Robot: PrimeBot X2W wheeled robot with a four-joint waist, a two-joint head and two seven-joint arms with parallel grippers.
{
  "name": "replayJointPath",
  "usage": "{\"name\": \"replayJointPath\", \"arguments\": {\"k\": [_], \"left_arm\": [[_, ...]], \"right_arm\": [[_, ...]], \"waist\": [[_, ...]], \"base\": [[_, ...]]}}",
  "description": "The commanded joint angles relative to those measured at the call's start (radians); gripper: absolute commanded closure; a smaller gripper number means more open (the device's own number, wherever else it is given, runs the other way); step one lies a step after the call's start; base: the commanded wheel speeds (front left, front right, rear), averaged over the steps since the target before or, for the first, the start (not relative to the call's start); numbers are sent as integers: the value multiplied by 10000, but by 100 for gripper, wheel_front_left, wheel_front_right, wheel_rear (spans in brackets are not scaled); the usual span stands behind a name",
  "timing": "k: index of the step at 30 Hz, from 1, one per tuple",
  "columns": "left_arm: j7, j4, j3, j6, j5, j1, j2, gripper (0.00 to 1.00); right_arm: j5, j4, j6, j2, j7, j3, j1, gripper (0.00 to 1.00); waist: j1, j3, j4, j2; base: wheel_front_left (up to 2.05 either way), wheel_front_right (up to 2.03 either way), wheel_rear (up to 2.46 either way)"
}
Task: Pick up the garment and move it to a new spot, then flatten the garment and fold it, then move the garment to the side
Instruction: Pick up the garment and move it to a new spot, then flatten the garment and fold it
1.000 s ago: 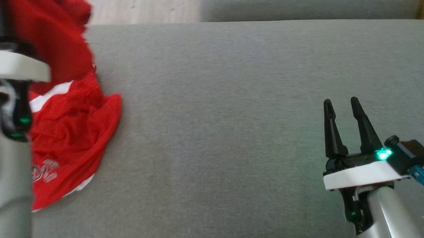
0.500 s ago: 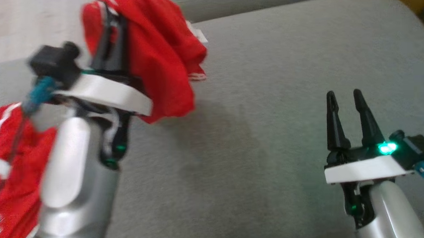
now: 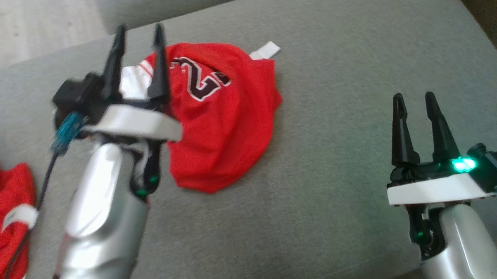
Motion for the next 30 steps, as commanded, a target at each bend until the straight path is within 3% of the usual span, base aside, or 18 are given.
{"name": "replayJointPath", "arguments": {"k": [1, 7, 11, 15, 21, 30], "left_arm": [[-231, -310, 464, -56, 108, -21, 447, 0], [-1300, -941, 773, -558, 58, 1492, 1273, 0], [-1551, -1189, 775, -660, 108, 2650, 1501, 0], [-1693, -1333, 856, -533, 107, 3511, 1357, 0], [-1791, -1662, 1008, -273, 266, 4913, 659, 0], [-1798, -2017, 1338, -617, 762, 5036, 202, 0]], "right_arm": [[-68, -342, -7, -50, -107, 174, -137, 0], [-576, -274, -7, -50, -107, 82, 168, 0], [-699, -216, -7, -50, -107, -22, 443, 0], [-616, -131, -7, -50, -107, -17, 667, 0], [-683, -25, -7, -50, -107, 33, 995, 0], [-939, 81, -7, -50, -107, 35, 912, 0]], "waist": [[-1, -178, 330, 0], [-1, -600, 1291, 0], [-1, -928, 1798, 0], [-1, -1160, 2044, 0], [-1, -1463, 2327, 0], [-1, -1246, 2649, 0]], "base": [[0, 0, 0], [0, 0, 0], [0, 0, 0], [0, 0, 0], [0, 0, 0], [0, 0, 0]]}}
